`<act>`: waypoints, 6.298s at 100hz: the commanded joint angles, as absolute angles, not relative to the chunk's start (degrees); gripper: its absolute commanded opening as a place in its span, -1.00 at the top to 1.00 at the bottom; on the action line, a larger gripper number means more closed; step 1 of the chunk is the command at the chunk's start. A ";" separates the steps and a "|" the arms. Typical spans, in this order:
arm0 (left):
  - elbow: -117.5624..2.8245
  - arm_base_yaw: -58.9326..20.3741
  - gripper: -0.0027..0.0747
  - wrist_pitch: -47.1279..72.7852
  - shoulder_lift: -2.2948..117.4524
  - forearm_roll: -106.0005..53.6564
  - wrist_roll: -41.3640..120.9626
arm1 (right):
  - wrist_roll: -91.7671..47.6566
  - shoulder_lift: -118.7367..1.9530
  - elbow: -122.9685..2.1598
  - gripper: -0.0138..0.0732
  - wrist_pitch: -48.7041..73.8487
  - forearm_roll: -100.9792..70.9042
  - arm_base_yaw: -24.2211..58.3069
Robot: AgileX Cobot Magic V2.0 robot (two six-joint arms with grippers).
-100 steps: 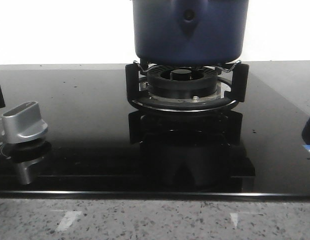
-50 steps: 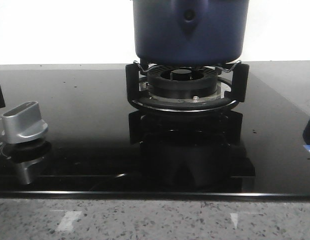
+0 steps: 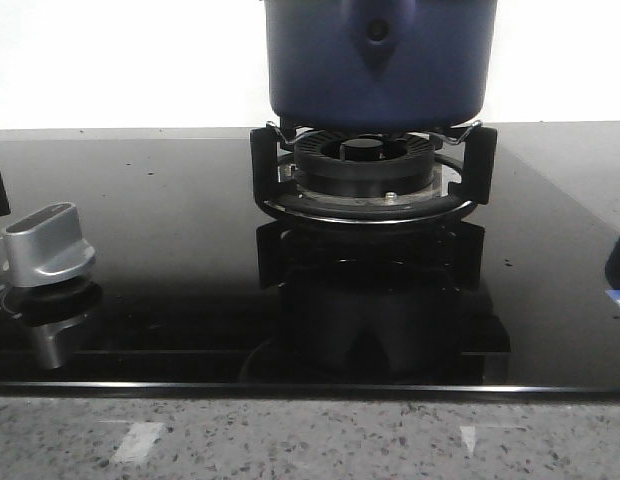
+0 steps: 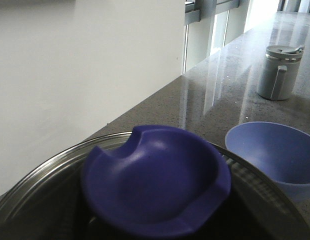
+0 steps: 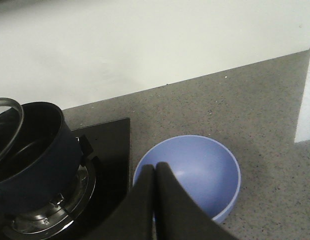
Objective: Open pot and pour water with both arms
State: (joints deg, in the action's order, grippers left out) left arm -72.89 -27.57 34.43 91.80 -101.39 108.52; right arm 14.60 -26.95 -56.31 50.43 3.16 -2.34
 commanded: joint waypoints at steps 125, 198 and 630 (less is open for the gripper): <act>-80.01 -30.79 0.11 35.31 97.56 -107.26 109.35 | 13.12 -26.75 -57.83 0.84 48.29 3.72 -2.05; -80.01 -31.18 0.11 29.11 98.55 -107.26 109.35 | 13.12 -26.75 -57.83 0.84 48.52 3.72 -2.05; 0.88 -8.69 0.98 -5.84 3.97 -1.66 -1.75 | 1.63 -9.07 -39.12 0.84 42.37 -3.13 -2.05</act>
State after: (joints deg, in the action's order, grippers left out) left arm 0.15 -8.88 2.85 3.54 -1.04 0.33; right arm 1.96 -8.30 -37.86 46.60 -3.26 -2.25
